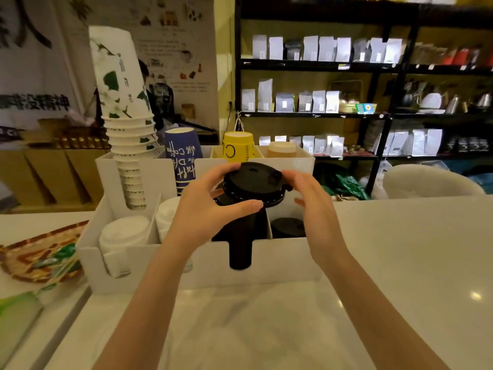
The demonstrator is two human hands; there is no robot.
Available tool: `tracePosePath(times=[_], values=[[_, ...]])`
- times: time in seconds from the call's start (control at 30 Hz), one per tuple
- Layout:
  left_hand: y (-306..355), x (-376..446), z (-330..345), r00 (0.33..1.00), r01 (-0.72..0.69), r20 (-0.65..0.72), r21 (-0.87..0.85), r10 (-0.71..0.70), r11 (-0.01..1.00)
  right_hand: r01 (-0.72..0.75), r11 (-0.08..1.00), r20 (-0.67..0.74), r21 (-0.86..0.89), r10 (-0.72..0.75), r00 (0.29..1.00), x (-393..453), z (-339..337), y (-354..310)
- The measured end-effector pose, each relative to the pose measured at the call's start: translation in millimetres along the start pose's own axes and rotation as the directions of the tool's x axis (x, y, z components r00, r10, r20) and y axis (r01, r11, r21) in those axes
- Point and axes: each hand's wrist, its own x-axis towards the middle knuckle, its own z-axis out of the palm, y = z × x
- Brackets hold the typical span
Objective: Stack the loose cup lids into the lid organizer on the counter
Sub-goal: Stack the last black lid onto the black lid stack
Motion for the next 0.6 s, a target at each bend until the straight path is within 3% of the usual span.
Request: tracePosePath(times=[0.07, 0.2, 0.37, 0.6], values=[[-9.1, 4.3, 1.6, 0.998, 0.014, -0.055, 0.013, -0.013, 1.0, 0.007, 1.0, 0.032, 0.002, -0.007, 0.999, 8.5, 9.1, 1.0], [-25.3, 11.3, 7.2, 0.989, 0.038, -0.144, 0.11, -0.022, 0.993, 0.093, 0.975, 0.086, -0.199, -0.077, 0.993, 24.0, 25.2, 22.6], [-34.5, 14.9, 14.2, 0.987, 0.059, -0.161, 0.22, -0.023, 0.974, 0.082, 0.967, 0.145, -0.242, -0.047, 0.988, 33.7, 28.6, 47.9], [-40.2, 14.9, 14.6, 0.985, 0.1, -0.159, 0.24, -0.062, 0.966, 0.1, 0.937, 0.155, -0.336, -0.049, 0.987, 46.0, 27.0, 69.0]])
